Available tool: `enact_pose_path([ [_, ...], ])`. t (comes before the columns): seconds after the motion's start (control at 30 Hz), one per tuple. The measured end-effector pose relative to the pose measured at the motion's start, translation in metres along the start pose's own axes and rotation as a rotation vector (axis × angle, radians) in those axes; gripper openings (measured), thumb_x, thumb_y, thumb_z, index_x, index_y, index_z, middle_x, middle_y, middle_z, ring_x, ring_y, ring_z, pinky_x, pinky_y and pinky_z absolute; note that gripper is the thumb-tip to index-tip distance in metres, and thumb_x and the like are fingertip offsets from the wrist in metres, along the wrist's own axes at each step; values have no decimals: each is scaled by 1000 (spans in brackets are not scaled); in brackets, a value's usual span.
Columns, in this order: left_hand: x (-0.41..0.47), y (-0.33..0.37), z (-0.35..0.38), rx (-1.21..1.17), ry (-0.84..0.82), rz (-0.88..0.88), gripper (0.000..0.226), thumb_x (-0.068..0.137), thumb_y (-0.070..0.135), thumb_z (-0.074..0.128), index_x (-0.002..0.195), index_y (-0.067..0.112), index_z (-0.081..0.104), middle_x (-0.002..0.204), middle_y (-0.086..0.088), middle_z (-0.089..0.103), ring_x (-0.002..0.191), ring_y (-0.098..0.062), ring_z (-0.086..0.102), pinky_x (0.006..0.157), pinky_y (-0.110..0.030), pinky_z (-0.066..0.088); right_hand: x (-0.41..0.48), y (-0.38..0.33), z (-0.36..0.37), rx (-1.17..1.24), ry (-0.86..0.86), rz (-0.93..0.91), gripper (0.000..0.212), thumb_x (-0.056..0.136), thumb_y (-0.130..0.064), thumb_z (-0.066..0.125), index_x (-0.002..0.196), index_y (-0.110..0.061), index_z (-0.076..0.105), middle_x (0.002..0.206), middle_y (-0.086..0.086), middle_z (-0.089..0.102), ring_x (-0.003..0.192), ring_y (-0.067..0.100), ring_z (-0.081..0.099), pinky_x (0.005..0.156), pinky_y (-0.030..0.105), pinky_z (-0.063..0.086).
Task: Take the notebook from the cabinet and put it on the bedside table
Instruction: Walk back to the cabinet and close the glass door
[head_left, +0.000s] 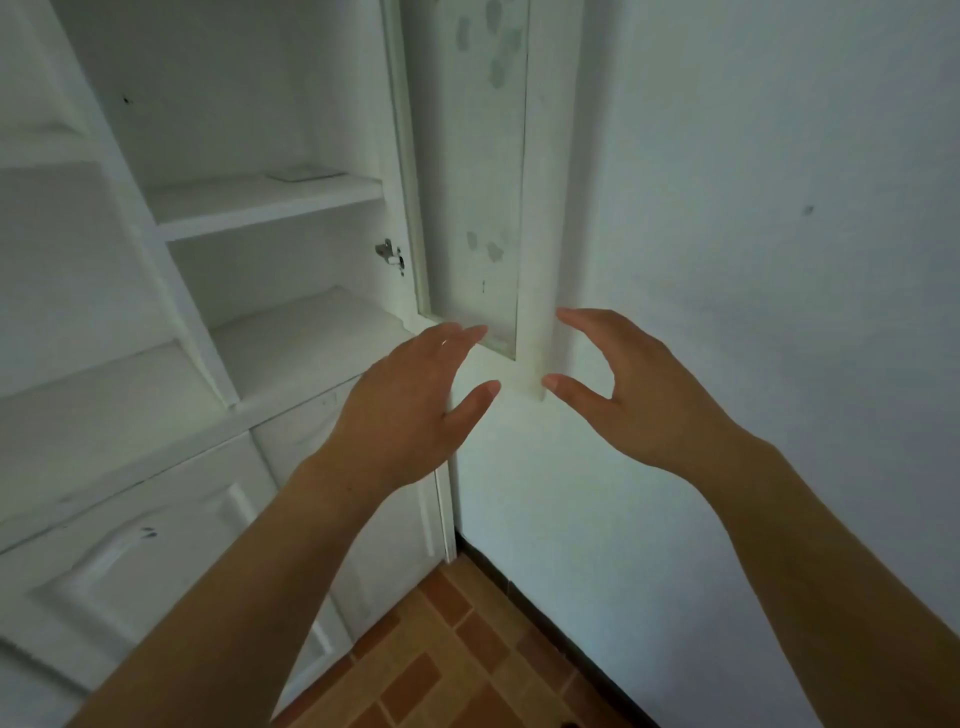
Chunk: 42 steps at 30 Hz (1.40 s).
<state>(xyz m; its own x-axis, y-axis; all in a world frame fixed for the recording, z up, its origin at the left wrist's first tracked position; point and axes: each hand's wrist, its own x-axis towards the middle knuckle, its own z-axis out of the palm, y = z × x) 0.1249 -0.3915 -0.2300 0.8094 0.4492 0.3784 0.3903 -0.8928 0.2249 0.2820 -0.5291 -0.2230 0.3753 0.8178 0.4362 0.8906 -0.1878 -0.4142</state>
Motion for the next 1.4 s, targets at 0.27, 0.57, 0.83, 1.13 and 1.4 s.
enact_pose_path([
  [0.27,117,-19,-1,-23,126,61,55,91,50,37,142,32,25,149,6,32,133,-15,33,100,-29,29,104,43,-18,38,148,-73,57,86,-42,55,136,-24,35,144,-7,34,129,11,35,105,26,29],
  [0.57,232,-36,0,25,256,66,57,91,49,37,143,31,22,153,3,22,139,-15,22,106,-30,22,200,92,-31,23,237,-167,59,87,-42,54,138,-24,32,146,-7,31,131,8,30,103,20,23],
  [0.83,295,-51,-33,74,323,135,57,91,50,38,142,30,24,153,3,23,137,-17,26,105,-37,30,257,93,-49,101,332,-166,76,86,-43,56,144,-27,10,152,-6,16,136,11,23,109,40,32],
  [1.13,346,-47,-67,-12,439,315,58,91,48,41,143,28,23,150,3,28,134,-13,30,103,-23,24,283,82,-67,46,404,-142,79,85,-47,52,145,-31,3,154,-10,10,138,9,17,110,42,30],
  [1.4,374,-35,-115,-62,545,351,62,91,50,39,144,31,16,154,5,19,138,-14,22,103,-24,18,296,72,-86,23,456,-127,77,83,-51,49,143,-38,4,153,-16,8,138,7,16,109,43,32],
])
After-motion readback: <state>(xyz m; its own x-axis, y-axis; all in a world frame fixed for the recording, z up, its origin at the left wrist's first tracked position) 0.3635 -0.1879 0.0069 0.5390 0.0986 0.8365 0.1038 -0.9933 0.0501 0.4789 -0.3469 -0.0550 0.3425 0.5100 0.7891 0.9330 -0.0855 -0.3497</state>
